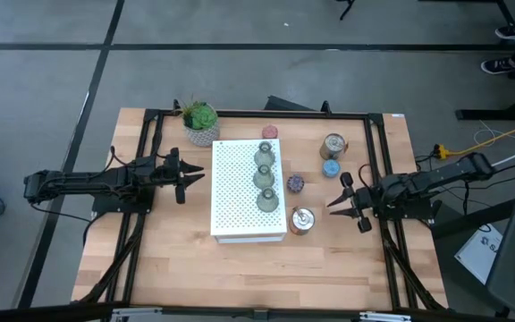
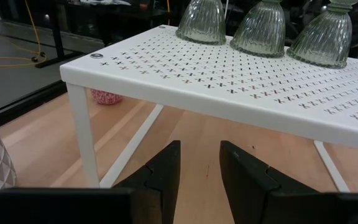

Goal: Pick & Place candle stick holders
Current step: Put the top orange scented candle on the shelf

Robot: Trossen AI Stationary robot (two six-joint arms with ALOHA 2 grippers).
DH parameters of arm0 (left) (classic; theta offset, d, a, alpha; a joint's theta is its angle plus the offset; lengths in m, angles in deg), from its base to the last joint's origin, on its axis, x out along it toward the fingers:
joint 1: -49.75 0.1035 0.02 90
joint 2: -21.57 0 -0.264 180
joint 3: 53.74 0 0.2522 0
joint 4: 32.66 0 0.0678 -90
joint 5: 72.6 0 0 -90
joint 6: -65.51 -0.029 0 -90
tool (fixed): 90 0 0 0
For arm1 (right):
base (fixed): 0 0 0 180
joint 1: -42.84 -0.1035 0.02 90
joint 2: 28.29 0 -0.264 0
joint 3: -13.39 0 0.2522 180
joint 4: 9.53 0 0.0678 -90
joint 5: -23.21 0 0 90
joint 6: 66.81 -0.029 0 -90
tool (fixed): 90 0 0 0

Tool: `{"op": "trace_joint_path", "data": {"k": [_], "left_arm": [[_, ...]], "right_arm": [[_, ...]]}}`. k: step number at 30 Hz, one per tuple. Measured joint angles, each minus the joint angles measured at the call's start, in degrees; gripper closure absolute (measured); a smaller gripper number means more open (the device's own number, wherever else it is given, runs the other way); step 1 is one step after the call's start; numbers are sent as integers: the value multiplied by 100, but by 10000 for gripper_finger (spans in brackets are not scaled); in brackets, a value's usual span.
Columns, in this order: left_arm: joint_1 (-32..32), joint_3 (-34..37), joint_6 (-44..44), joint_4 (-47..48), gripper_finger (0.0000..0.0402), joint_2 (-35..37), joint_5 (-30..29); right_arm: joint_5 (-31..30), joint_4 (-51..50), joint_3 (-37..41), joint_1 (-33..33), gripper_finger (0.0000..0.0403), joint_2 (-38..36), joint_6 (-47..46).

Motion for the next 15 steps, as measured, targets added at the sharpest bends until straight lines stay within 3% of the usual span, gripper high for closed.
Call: {"op": "trace_joint_path", "data": {"k": [9,15], "left_arm": [[1,0,-1,-1,294,0,0],[1,-2,-1,1,294,0,0]], "right_arm": [[184,-67,-368,-206,293,1017,-176],[186,-142,-720,-223,293,1467,572]]}}
